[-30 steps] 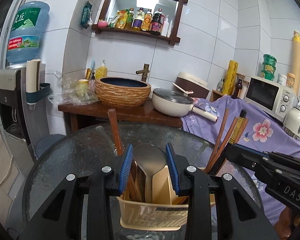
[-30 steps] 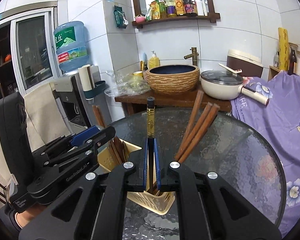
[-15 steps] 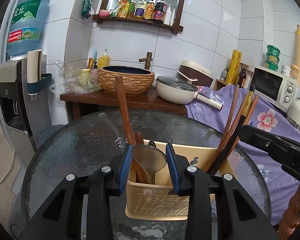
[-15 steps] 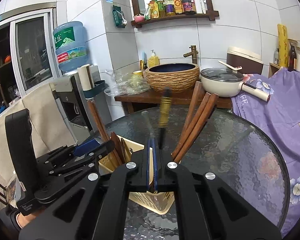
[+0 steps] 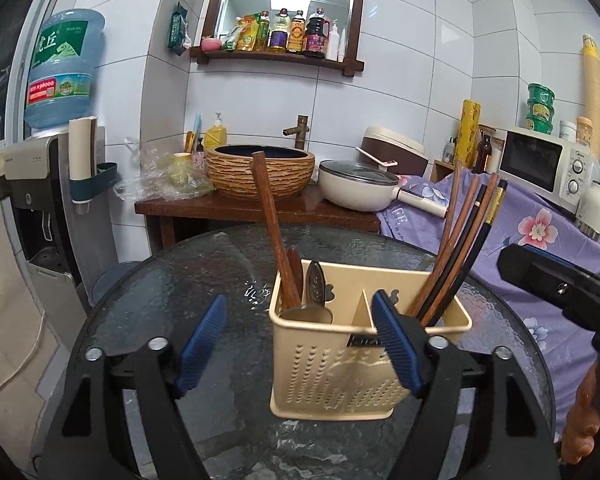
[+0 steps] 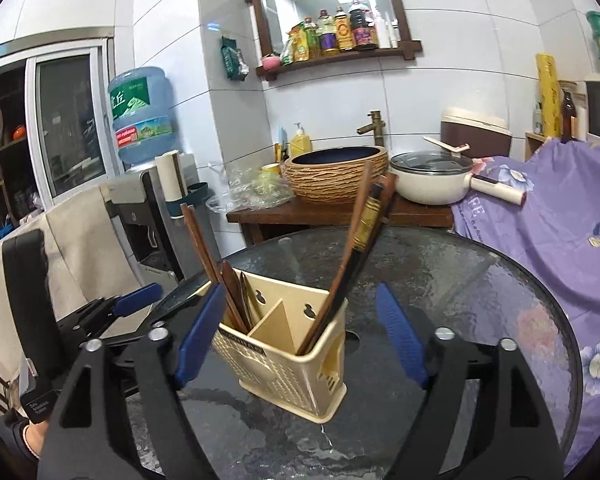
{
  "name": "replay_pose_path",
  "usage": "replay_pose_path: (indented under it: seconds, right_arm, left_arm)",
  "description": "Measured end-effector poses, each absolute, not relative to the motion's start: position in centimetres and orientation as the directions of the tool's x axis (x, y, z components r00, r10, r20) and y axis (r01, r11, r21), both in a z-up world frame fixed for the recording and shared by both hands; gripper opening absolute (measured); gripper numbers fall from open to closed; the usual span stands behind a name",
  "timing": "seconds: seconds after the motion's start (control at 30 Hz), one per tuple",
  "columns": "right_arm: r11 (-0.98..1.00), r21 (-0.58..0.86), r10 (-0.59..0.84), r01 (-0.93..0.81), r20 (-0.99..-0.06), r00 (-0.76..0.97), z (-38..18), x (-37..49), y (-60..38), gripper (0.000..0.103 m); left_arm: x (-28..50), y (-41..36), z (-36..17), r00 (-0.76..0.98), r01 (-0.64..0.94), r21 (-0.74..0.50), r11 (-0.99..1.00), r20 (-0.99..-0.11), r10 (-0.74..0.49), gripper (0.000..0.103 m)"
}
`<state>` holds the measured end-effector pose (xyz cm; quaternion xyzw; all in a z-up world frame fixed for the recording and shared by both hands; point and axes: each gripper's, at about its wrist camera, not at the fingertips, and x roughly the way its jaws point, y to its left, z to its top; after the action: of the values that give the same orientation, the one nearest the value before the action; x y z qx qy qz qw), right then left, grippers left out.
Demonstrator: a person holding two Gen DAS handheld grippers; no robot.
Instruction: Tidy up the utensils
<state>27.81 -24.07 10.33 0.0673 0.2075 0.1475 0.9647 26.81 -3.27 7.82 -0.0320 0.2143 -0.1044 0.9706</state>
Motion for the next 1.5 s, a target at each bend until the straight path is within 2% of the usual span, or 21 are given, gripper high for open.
replay_pose_path:
  seconds: [0.07,0.17,0.37,0.53,0.67,1.03,1.3,1.5]
  right_arm:
    - [0.950,0.195,0.302,-0.244,-0.371,0.878,9.8,27.0,-24.4,0.087]
    - [0.953,0.192,0.291,-0.234,-0.374,0.881,8.8,26.0,-24.8,0.096]
    - [0.964,0.168,0.257,-0.204,-0.415,0.873,5.3,23.2,-25.6,0.097]
    - [0.972,0.153,0.231,-0.179,-0.463,0.856,1.2,19.8,-26.1,0.097]
    - [0.976,0.122,0.216,-0.179,-0.463,0.860,-0.5,16.4,-25.6,0.097]
    - [0.968,0.134,0.246,-0.212,-0.350,0.904,0.3,5.7,-25.3,0.097]
    - [0.969,0.118,0.242,-0.216,-0.299,0.923,1.3,1.2,-24.7,0.097]
    - [0.972,0.094,0.232,-0.214,-0.272,0.934,1.9,-0.7,-24.5,0.097]
  left_arm:
    - [26.1,-3.1,7.4,0.889,0.180,-0.100,0.978,-0.410,-0.206,0.086]
    - [25.1,-2.8,6.6,0.882,0.177,-0.115,0.977,-0.422,-0.209,0.096]
    - [22.2,-1.2,4.1,0.858,0.164,-0.183,0.969,-0.458,-0.232,0.096]
    - [18.6,-0.2,2.8,0.873,0.124,-0.166,0.978,-0.451,-0.187,0.096]
    - [15.4,-0.4,2.0,0.875,0.136,-0.126,0.983,-0.451,-0.179,0.096]
    - [7.0,-0.6,1.8,0.897,0.122,-0.034,0.992,-0.424,-0.125,0.096]
    - [3.9,0.7,2.8,0.908,0.120,-0.106,0.987,-0.389,-0.153,0.097]
    - [2.6,0.4,2.7,0.914,0.123,-0.096,0.988,-0.376,-0.150,0.097]
